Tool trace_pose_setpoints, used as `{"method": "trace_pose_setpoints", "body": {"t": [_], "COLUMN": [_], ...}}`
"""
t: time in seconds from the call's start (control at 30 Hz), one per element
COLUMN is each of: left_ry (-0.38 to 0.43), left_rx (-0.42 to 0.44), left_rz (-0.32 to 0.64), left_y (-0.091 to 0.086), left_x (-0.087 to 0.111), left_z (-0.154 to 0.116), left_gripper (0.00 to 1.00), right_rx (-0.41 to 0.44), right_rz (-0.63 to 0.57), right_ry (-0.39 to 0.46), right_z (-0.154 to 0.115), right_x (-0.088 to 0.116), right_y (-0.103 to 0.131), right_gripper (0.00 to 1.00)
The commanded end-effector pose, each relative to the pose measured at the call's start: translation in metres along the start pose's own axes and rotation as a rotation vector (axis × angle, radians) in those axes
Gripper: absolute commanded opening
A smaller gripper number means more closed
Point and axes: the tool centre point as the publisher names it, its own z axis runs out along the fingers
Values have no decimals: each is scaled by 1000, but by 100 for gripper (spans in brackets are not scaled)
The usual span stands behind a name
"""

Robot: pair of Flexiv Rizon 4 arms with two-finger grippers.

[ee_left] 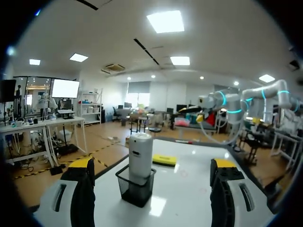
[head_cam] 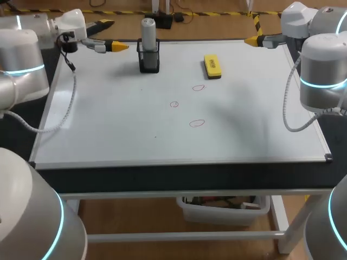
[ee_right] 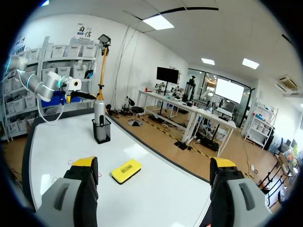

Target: Pick up the inspection probe, press it on each red-marked spot on the whiteboard one by one, put down the probe, pick up the eraser, and wipe off all the red marks.

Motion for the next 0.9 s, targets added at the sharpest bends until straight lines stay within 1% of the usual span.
{"method": "trace_pose_setpoints", "body": {"t": [0.03,0.5,0.63,0.73,0.9], "left_ry": [132,236,273,300,359], "left_rx": [53,97,138,135,123], "left_rz": [-4,-20,-26,-19,-2], "left_y": [10,25,26,25,20], "left_x": [-11,-34,-41,-46,-45], "left_z": [19,47,53,60,72], "left_gripper": [100,100,100,100,100], "right_rx": [-2,-2,-2,-2,-2], "right_rz": [0,0,0,0,0], "right_ry": [1,1,1,1,1], "right_z": [0,0,0,0,0], "right_x": [0,0,0,0,0], "right_y": [0,0,0,0,0], "right_gripper": [100,100,100,100,100]}}
